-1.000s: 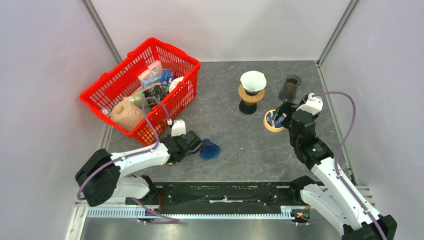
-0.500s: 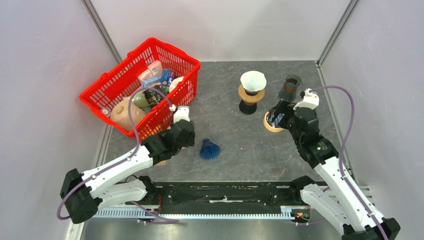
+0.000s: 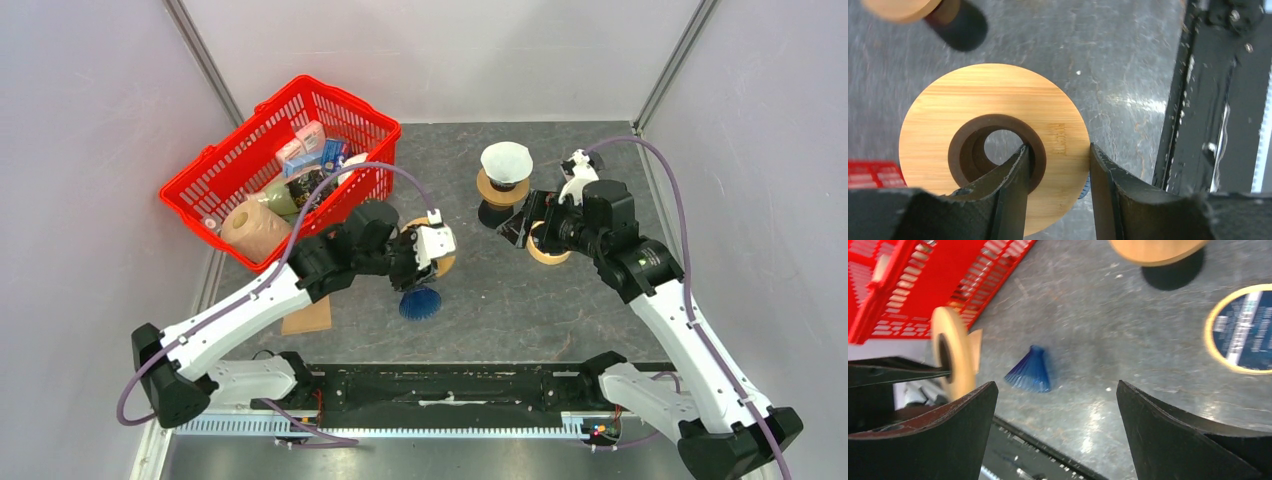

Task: Place the coffee filter in the dripper

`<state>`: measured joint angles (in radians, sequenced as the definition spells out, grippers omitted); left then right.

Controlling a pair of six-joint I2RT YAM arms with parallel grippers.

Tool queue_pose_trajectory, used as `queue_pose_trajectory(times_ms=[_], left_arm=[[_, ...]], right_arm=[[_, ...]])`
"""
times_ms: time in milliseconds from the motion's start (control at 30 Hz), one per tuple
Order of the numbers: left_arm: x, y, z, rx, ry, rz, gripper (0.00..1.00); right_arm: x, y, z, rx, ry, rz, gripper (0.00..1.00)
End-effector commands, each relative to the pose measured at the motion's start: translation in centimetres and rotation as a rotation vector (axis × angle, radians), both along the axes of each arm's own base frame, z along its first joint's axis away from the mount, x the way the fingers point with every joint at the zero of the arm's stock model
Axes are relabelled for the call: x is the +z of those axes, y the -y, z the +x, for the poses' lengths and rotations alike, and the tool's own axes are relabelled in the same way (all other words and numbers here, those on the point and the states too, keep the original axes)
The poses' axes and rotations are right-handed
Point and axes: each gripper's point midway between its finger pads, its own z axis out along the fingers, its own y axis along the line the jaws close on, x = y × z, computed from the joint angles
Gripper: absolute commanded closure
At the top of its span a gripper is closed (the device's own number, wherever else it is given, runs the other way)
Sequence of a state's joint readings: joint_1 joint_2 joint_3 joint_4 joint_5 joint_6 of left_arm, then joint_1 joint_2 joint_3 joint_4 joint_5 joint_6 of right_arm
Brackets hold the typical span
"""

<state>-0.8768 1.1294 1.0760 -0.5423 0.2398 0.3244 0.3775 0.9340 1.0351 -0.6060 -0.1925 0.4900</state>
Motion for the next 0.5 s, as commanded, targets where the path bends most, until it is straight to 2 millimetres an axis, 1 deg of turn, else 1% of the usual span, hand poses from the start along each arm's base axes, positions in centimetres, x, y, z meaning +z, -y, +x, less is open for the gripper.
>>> queue_pose_trajectory(times_ms=[0, 133, 233, 333, 467], left_arm=[[1.4, 1.6, -2.5, -0.441, 0.176, 0.072, 0.98], [0.9, 2.3, -3.2, -0.6, 0.218, 0.155, 0.98], [0.7, 2.9, -3.7, -0.693, 0.249, 0.197, 0.98], [0.8, 3.5, -4.1, -0.758, 0.277, 0.198, 0.98], [0.9, 3.9, -4.4, -0.797, 0.31, 0.196, 0.98]], right_arm=[[3.2, -3.4, -2.5, 0.2, -0.03, 0.149, 0.03], [4.1, -5.2, -4.2, 0.312, -0.098, 0.235, 0.06], [3.8, -6.1, -4.8, 0.363, -0.168, 0.274, 0.12], [2.6, -6.4, -5.1, 0.389, -0.227, 0.258, 0.17], [0.9, -6.6, -5.4, 0.415, -0.269, 0.235, 0.24]])
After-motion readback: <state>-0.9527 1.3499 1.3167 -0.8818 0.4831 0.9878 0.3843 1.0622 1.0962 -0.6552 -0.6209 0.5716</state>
